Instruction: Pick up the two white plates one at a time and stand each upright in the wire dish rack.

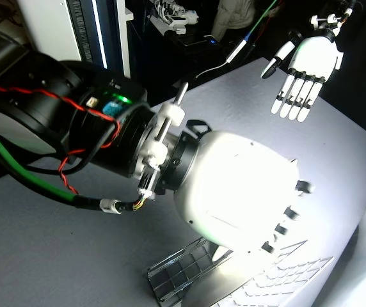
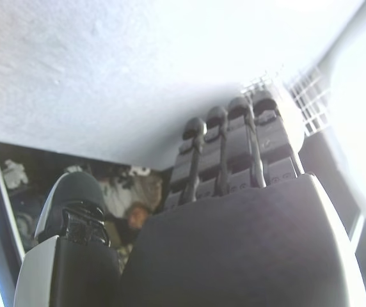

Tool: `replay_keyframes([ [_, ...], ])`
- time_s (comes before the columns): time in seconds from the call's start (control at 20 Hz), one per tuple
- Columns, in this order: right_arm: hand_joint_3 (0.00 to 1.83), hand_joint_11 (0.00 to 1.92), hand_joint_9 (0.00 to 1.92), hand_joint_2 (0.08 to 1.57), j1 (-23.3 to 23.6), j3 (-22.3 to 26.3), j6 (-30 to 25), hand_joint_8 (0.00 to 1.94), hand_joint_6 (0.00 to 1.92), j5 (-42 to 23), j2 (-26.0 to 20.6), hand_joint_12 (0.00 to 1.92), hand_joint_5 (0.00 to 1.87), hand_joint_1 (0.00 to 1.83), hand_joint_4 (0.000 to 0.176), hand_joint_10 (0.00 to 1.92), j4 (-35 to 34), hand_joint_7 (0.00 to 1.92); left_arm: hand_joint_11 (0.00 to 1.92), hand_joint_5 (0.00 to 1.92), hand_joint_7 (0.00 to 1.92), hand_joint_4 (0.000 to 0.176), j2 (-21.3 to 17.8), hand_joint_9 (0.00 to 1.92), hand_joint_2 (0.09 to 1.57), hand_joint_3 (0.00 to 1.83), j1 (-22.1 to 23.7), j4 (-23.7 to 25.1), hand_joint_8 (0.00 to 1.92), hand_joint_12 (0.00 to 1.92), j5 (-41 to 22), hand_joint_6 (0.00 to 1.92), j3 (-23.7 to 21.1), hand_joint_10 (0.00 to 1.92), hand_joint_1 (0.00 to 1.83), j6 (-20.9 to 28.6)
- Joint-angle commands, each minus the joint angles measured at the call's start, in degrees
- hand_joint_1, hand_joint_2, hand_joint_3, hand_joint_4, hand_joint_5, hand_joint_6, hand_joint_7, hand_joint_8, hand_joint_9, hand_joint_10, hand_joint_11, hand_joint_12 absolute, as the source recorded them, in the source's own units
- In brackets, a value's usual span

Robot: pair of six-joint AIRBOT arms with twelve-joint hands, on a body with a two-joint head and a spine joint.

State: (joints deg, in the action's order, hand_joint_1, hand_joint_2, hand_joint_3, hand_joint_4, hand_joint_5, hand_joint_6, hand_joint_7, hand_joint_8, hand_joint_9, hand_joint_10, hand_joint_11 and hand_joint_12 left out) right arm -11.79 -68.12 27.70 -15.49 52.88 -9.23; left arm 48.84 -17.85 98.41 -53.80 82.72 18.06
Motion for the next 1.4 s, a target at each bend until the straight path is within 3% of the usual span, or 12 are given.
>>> replay_keyframes([
  [0.0,0.00,0.92,1.02,1.07,0.16,-0.29,-0.71,0.81,0.93,-7.85,-0.34,0.91,0.99,1.39,0.000,0.99,-0.28,1.08,0.00,0.03,0.04,0.000,-0.18,0.02,1.25,0.01,0.45,-3.87,0.00,0.00,-0.74,0.00,-0.07,0.00,0.00,0.04],
  [0.4,0.00,0.94,1.04,1.06,-6.29,-0.71,-0.32,0.80,0.89,-10.74,0.36,0.88,0.99,1.39,0.000,0.95,8.98,1.11,0.00,0.07,0.07,0.000,-0.15,0.04,1.25,0.00,0.38,-3.79,0.01,0.00,-0.79,0.01,-0.20,0.01,0.00,0.04],
  [0.9,0.00,0.93,1.02,1.07,-4.83,-7.78,0.10,0.83,0.92,-12.34,4.45,0.84,0.99,1.39,0.000,0.95,23.80,1.09,0.02,0.07,0.08,0.000,-0.15,0.06,1.26,0.00,0.38,-3.79,0.01,0.01,-1.01,0.01,-0.28,0.01,0.00,0.05],
  [1.35,0.00,0.93,1.03,1.07,-3.44,-7.63,-0.09,0.79,0.94,-13.77,4.61,0.82,0.98,1.39,0.000,0.95,26.50,1.11,0.00,0.05,0.05,0.000,-0.15,0.04,1.25,0.00,0.20,-3.79,0.00,0.00,-1.09,0.01,-0.49,0.00,0.00,0.05],
])
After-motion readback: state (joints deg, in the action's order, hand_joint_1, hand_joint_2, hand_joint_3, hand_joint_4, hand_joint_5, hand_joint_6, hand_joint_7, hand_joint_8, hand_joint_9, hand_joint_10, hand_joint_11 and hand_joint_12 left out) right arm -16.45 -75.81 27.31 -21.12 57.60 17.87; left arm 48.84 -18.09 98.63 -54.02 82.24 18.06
